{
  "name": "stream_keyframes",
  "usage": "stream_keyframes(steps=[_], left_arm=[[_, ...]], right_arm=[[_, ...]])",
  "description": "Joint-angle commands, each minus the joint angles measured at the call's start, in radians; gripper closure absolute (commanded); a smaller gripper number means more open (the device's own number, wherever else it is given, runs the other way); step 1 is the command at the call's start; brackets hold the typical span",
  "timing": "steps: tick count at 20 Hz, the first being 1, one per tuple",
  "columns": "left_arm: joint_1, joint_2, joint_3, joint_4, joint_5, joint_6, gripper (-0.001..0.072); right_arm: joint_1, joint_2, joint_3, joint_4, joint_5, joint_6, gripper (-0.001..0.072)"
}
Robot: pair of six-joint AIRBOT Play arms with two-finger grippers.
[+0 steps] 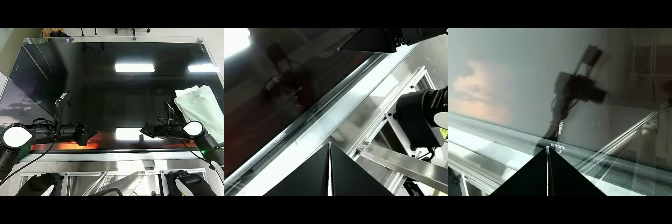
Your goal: Fold the shirts.
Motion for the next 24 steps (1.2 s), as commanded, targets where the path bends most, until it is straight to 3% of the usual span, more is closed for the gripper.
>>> stream_keyframes(steps=[1,4,6,11,12,13,14,18,21,24], left_arm=[[-0.001,0.001,0.0,0.001,0.002,0.0,0.0689],[0.015,0.001,0.0,0.002,-0.01,-0.011,0.069],[0.103,0.002,0.022,0.045,-0.085,-0.06,0.069],[0.47,0.002,0.145,0.57,-0.23,-0.227,0.0685],[0.549,0.002,0.144,0.625,-0.24,-0.226,0.0589],[0.637,0.001,0.134,0.66,-0.238,-0.227,0.0112],[0.728,0.001,0.113,0.672,-0.223,-0.235,0.0015],[1.043,-0.022,-0.002,0.674,-0.093,-0.23,0.0015],[1.197,-0.121,-0.063,0.676,-0.008,-0.168,0.0015],[1.33,-0.27,-0.073,0.676,0.053,-0.159,0.0015]], right_arm=[[0.001,-0.001,0.0,-0.001,0.0,0.002,0.0685],[0.001,-0.001,0.0,-0.001,0.0,0.002,0.0685],[0.001,-0.001,0.0,-0.001,0.0,0.002,0.0685],[0.001,-0.001,0.0,-0.001,0.0,0.002,0.0685],[0.001,-0.001,0.0,-0.001,0.0,0.002,0.0685],[0.001,-0.001,0.0,-0.001,0.0,0.002,0.0685],[0.001,-0.001,0.0,-0.001,0.0,0.002,0.0685],[0.001,-0.001,0.0,-0.001,0.0,0.002,0.0685],[0.001,-0.002,0.0,-0.001,0.0,0.002,0.0685],[0.001,-0.008,0.0,-0.001,0.0,0.002,0.0685]])
